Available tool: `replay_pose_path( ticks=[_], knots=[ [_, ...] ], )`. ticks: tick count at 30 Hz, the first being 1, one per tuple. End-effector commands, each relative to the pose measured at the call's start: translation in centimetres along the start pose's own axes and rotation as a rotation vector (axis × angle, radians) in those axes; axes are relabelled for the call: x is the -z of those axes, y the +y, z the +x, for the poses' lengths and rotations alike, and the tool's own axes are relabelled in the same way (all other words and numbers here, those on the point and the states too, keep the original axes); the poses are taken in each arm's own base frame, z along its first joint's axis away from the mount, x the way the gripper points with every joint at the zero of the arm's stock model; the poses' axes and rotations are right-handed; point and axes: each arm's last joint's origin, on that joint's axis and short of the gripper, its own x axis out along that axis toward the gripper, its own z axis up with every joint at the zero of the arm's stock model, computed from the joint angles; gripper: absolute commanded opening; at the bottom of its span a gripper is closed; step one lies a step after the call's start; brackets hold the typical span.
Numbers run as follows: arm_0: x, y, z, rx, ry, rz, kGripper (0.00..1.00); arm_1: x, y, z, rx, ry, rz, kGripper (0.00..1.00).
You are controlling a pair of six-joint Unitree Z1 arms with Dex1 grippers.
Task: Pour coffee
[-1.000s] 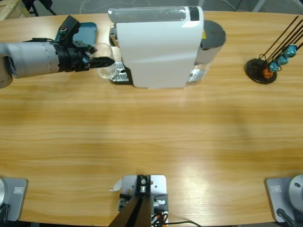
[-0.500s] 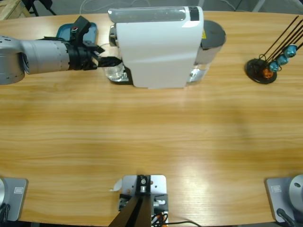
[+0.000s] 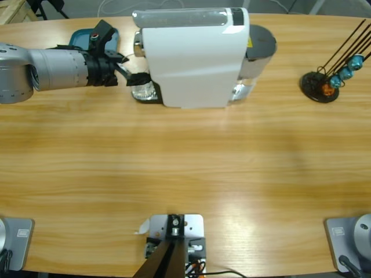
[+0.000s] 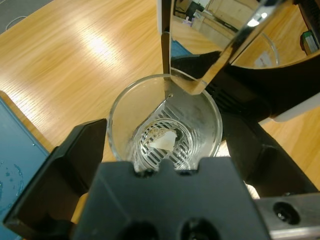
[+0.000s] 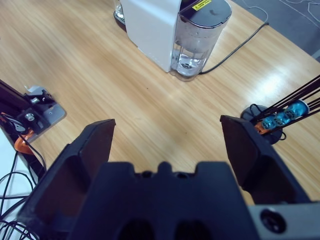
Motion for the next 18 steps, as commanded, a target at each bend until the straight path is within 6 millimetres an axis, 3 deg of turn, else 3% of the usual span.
replay_pose_path(
  ticks=[1,9,18],
  knots=[
    [1.3,-0.4,-0.7,-0.031,0.04,0.016,1.0,1.0,0.1,0.3,-0.004,0.014,0.018,0.908],
    [1.4,-0.7,-6.0,-0.073,-0.005,0.009,1.0,1.1,0.1,0.4,-0.009,0.018,0.016,0.908],
    [-0.5,-1.4,-15.4,-0.126,0.002,-0.058,0.997,0.9,0.2,0.9,-0.001,0.039,0.013,0.905]
  ],
)
